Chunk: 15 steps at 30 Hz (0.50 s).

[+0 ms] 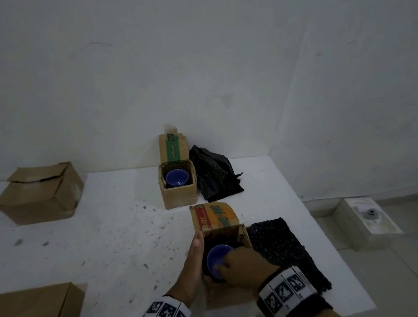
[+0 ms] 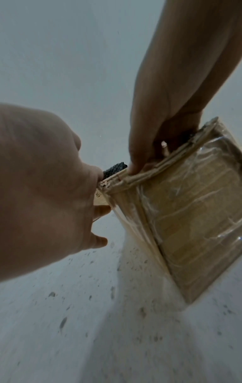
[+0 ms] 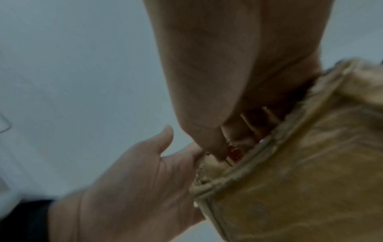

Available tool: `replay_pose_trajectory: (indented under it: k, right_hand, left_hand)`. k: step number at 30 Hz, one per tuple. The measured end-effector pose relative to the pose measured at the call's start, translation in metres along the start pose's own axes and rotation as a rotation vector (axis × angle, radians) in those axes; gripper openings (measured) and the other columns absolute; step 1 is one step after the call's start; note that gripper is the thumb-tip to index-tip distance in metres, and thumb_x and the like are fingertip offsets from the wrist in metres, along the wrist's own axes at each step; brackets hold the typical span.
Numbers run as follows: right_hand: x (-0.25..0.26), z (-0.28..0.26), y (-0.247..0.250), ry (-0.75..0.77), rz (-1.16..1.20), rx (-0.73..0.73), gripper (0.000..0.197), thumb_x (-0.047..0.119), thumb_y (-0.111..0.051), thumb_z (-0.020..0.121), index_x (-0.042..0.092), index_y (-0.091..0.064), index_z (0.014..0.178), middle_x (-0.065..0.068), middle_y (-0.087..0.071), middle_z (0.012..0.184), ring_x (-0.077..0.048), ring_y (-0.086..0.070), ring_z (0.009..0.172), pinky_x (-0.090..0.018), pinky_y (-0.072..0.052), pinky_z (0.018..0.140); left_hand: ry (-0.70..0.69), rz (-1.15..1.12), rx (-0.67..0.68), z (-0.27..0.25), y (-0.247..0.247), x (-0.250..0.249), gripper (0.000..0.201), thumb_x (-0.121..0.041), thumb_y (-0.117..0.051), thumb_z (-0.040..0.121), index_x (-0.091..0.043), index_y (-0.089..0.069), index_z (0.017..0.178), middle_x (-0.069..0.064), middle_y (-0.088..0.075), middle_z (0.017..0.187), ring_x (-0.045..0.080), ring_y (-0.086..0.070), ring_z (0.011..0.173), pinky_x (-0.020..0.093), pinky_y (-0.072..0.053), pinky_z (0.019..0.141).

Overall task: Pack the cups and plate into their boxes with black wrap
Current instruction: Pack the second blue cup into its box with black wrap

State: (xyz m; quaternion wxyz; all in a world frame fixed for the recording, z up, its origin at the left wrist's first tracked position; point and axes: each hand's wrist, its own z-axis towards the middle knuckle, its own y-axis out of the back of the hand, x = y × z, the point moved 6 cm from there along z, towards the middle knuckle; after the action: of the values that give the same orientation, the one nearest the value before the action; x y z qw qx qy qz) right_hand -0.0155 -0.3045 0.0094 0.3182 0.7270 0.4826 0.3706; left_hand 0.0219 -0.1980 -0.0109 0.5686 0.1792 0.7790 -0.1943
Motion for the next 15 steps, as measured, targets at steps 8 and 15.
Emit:
replay_pose_trajectory:
  k: [8, 15]
  right_hand:
    - [0.001, -0.009, -0.005, 0.034, 0.039, -0.095, 0.033, 0.023, -0.038, 0.098, 0.021, -0.037, 0.065, 0.001, -0.040, 0.067, -0.011, -0.036, 0.056, -0.021, -0.027, 0.049]
    - [0.006, -0.008, -0.012, -0.005, 0.311, 0.097, 0.037, 0.015, -0.026, 0.102, -0.002, -0.043, 0.130, -0.027, -0.053, 0.121, -0.039, -0.054, 0.104, -0.046, -0.044, 0.082]
  left_hand:
    - [0.064, 0.004, -0.001, -0.003, -0.004, 0.001, 0.083, -0.068, -0.019, 0.075, -0.029, -0.010, 0.148, -0.010, -0.007, 0.156, 0.009, -0.007, 0.143, 0.040, -0.007, 0.120]
    - [0.003, 0.033, 0.020, -0.007, -0.006, -0.005, 0.084, -0.074, -0.035, 0.081, -0.026, -0.017, 0.147, -0.008, -0.016, 0.154, 0.010, -0.013, 0.143, 0.025, -0.011, 0.114]
